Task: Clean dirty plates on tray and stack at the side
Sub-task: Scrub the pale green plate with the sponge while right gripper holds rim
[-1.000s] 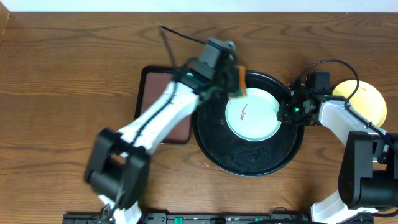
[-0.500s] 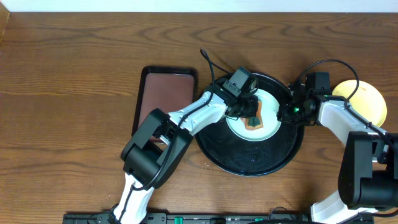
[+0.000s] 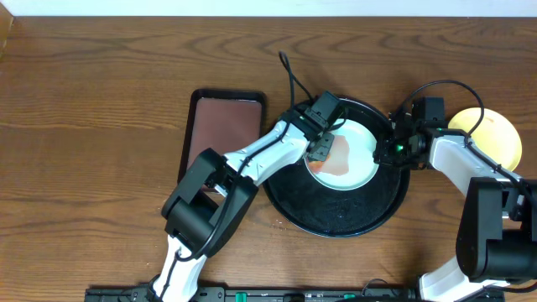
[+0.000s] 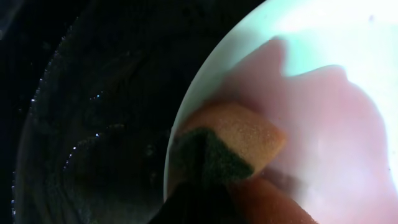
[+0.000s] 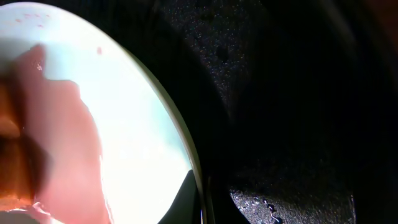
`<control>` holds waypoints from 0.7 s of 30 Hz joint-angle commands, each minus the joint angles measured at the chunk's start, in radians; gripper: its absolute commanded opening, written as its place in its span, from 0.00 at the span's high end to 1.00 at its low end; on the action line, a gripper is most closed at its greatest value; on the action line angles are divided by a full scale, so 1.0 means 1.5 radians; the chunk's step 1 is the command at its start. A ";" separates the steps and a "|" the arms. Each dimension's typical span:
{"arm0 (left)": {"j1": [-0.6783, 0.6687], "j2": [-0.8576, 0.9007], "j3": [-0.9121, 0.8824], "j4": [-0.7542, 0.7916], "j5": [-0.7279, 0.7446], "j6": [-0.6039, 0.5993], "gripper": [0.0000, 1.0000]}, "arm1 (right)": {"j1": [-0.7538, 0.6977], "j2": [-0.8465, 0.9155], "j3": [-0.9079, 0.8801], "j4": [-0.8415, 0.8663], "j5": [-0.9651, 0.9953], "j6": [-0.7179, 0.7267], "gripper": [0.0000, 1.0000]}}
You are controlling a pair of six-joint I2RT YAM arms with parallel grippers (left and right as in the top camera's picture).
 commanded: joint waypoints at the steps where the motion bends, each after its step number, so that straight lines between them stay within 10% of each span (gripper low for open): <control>1: 0.018 0.018 -0.011 0.003 -0.034 -0.013 0.93 | 0.011 0.016 -0.004 -0.009 0.000 0.007 0.99; 9: 0.016 0.021 -0.011 0.176 0.196 -0.208 0.93 | 0.011 0.016 -0.004 -0.011 0.000 0.007 0.99; 21: -0.011 0.047 -0.011 0.252 0.188 -0.265 0.93 | 0.011 0.016 -0.004 -0.011 0.000 0.007 0.99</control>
